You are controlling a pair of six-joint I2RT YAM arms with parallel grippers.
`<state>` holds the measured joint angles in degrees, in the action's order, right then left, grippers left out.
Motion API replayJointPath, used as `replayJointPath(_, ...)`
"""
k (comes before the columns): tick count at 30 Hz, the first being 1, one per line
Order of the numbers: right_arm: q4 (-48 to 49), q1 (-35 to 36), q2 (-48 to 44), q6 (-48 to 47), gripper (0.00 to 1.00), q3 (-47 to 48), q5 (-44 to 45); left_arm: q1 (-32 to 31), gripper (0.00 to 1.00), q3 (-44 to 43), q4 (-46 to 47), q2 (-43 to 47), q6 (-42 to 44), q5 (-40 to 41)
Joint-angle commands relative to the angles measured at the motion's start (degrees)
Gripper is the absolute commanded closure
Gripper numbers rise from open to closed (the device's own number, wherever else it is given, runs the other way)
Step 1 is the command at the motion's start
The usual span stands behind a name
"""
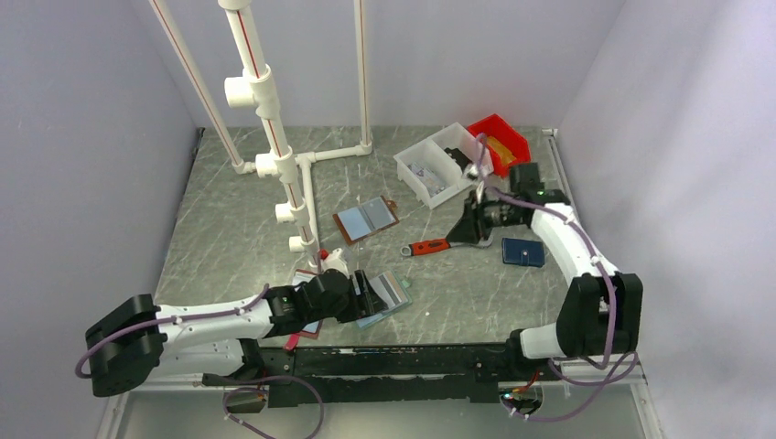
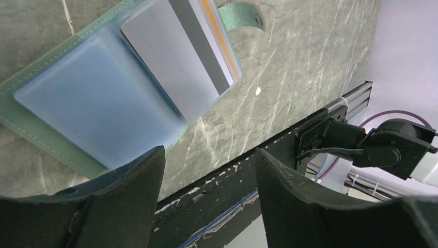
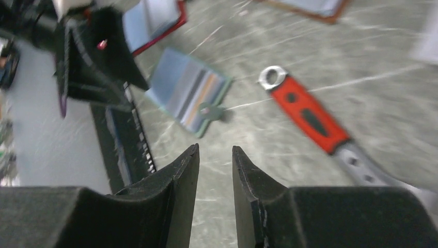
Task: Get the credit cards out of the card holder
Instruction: Remove the credit card from the card holder.
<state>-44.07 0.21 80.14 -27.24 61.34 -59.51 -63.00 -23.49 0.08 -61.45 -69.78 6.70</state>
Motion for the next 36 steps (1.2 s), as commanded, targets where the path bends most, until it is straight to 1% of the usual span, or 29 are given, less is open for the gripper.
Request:
replayJointPath(1,4.0,8.1,-5.9,-3.8,0.68,-5.8,-2.4,-0.7,0.32,-1.2,4.5,-1.6,-2.7,1.2)
replayJointPath(5,10.3,11.2,-8.7,-0.1,0.69,-11.2,-4.3,-0.9,0.35,0.0,7.7,-3.2,-4.0,3.0)
replayJointPath(7,13.0,12.9,-9.0,1.4,0.71,-12.7,-3.7,-0.9,0.36,0.1,8.5,-4.1,-4.3,3.8)
replayJointPath(10,14.7,16.0,-7.8,2.6,0.74,-13.3,-1.8,-0.9,0.36,-0.2,8.8,-5.3,-4.2,4.8)
replayJointPath(13,15.4,19.2,-5.8,3.0,0.76,-13.1,0.7,-0.9,0.36,-0.4,8.7,-6.0,-4.2,5.6)
replayJointPath(16,15.7,22.0,-3.7,3.1,0.79,-12.3,3.0,-0.9,0.39,0.0,9.3,-6.4,-4.3,6.4)
replayJointPath(20,16.4,25.6,-1.0,4.5,0.85,-11.1,6.4,-0.9,0.43,0.8,10.2,-6.3,-4.3,7.7)
replayJointPath(25,17.7,29.2,2.5,6.7,0.91,-10.1,9.3,-0.9,0.44,1.8,11.6,-6.6,-4.6,8.9)
replayJointPath(36,16.8,34.8,12.3,9.4,0.95,-4.8,13.6,-0.9,0.46,3.0,12.6,-6.4,-5.2,10.3)
